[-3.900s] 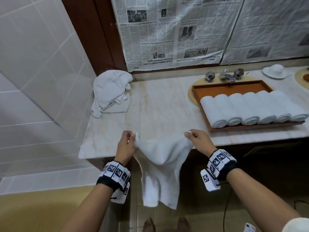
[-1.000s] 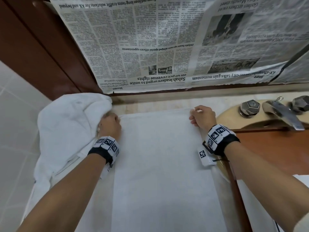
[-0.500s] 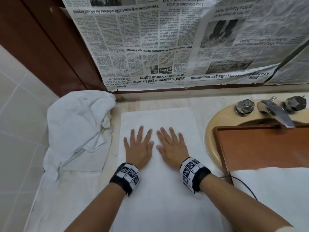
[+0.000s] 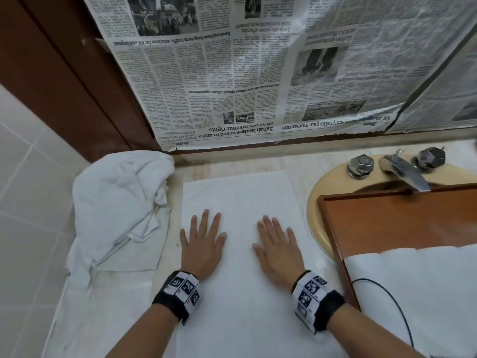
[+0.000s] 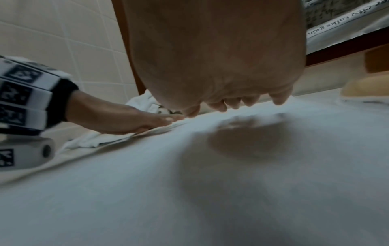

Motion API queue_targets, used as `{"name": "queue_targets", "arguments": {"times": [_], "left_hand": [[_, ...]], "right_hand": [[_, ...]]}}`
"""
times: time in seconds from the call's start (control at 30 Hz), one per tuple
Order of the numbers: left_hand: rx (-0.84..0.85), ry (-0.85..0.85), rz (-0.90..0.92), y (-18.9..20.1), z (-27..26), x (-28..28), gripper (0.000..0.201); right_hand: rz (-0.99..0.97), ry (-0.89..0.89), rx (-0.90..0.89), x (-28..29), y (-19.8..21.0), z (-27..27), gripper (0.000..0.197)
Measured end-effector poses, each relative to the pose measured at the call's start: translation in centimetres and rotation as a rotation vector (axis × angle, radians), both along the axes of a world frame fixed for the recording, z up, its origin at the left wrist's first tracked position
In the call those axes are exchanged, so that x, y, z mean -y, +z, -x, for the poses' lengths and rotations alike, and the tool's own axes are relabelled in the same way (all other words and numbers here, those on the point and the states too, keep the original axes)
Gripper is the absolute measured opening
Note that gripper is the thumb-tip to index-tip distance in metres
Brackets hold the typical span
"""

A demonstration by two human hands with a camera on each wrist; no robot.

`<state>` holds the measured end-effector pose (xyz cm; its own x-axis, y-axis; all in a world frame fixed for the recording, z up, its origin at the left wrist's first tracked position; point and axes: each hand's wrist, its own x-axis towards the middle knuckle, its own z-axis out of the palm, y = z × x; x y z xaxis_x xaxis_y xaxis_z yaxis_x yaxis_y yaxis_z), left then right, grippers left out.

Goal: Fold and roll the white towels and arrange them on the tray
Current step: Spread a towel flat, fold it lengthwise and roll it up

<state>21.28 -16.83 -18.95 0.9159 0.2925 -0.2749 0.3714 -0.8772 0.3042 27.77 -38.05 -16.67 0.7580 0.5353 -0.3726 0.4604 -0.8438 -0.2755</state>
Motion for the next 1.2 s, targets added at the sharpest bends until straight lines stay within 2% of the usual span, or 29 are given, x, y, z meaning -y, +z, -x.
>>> {"name": "queue_targets", "arguments": {"times": [0.1, 0.17, 0.3, 0.4, 0.47, 0.67, 0.8, 0.93, 1.0, 1.13, 1.2], "left_hand": [[-0.041, -0.001, -0.044, -0.3, 0.3, 0.1, 0.068], [-0.048, 0.026, -0.041, -0.1, 0.1, -0.2, 0.060], [0.003, 0.046, -0.030, 1.0, -1.8, -0.3, 0.058], [0.147, -0.098, 0.064, 2.2, -5.3, 1.6, 0.055], [0.156, -0.203, 0.097, 2.8, -8.2, 3.8, 0.051], [0.140, -0.500, 0.205, 2.8, -17.2, 10.2, 0.042], [0.077, -0.540, 0.179, 1.7, -19.3, 11.7, 0.037], [0.133, -0.521, 0.224, 0.9, -19.4, 11.6, 0.021], [0.134, -0.535, 0.211, 0.8, -19.1, 11.6, 0.018], [0.208, -0.536, 0.250, 0.2, -18.6, 11.2, 0.017], [0.243, -0.531, 0.301, 0.2, -18.5, 10.9, 0.016]], "right_hand": [[0.061, -0.053, -0.015, 1.3, -0.6, 0.6, 0.083], [0.086, -0.155, -0.015, 2.9, -0.5, -0.1, 0.073], [0.018, -0.309, -0.044, 4.8, 1.1, -0.8, 0.064], [-0.056, -0.396, -0.004, 5.0, 2.3, -0.6, 0.046], [-0.023, -0.462, 0.040, 5.4, 2.5, -0.6, 0.031], [0.045, -0.550, 0.058, 6.3, 1.6, -0.5, 0.022], [0.038, -0.567, 0.065, 6.3, 1.1, -0.7, 0.023], [0.004, -0.582, 0.022, 6.3, 1.2, -0.9, 0.023], [-0.052, -0.624, -0.031, 6.3, 1.7, -1.1, 0.018], [-0.368, -0.745, -0.167, 7.4, 1.5, -1.5, 0.017], [-0.406, -0.762, -0.201, 7.8, 1.4, -1.1, 0.015]]}}
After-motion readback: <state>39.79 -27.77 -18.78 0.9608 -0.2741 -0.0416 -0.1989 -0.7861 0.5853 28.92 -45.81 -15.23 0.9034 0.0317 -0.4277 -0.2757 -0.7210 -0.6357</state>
